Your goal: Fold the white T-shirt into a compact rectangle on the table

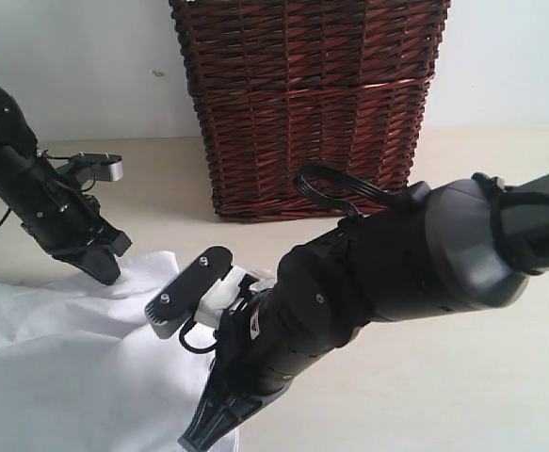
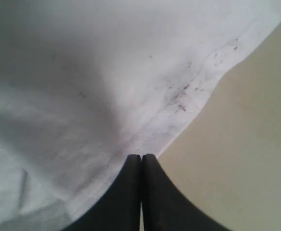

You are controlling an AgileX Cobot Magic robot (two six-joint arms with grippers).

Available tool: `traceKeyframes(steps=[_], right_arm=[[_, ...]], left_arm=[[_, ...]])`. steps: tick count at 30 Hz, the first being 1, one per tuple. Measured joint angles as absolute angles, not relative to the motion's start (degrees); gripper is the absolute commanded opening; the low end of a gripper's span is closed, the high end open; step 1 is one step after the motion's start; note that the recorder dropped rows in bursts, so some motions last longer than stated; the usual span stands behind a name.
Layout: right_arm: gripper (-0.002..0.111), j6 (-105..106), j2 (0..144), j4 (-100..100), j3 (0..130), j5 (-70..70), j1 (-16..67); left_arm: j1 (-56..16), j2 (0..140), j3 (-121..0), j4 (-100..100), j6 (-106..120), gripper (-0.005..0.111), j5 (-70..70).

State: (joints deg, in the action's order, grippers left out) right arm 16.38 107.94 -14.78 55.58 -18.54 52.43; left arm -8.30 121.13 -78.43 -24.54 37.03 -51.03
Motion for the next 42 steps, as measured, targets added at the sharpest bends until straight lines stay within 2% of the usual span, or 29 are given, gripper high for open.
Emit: traceKeyframes(steps=[10,17,28,33,42], right_arm=[[0.000,14.37,108.04,-13.72,56.74,-18.21,52.18],[0.000,17.00,108.71,-18.20,56.74,-22.52,53.38],[0.000,24.64,106.84,-24.76,56.74,-28.05,65.63],[0.000,24.73,110.39,-24.89,56.74,-27.32,66.11],[0.000,23.39,112.13,-22.92,57.64,-29.78,66.11]], left_arm=[[-8.30,114.87,-80.12,-27.30,39.12,0.000,-53.24],[-10.41,117.93,-78.49,-30.15,44.34,0.000,-56.36],[-12.54,123.00,-78.49,-22.29,38.99,0.000,-48.54],[-12.71,123.14,-80.28,-12.90,28.13,0.000,-47.26],[-12.71,124.12,-81.95,-11.00,25.82,0.000,-43.00]])
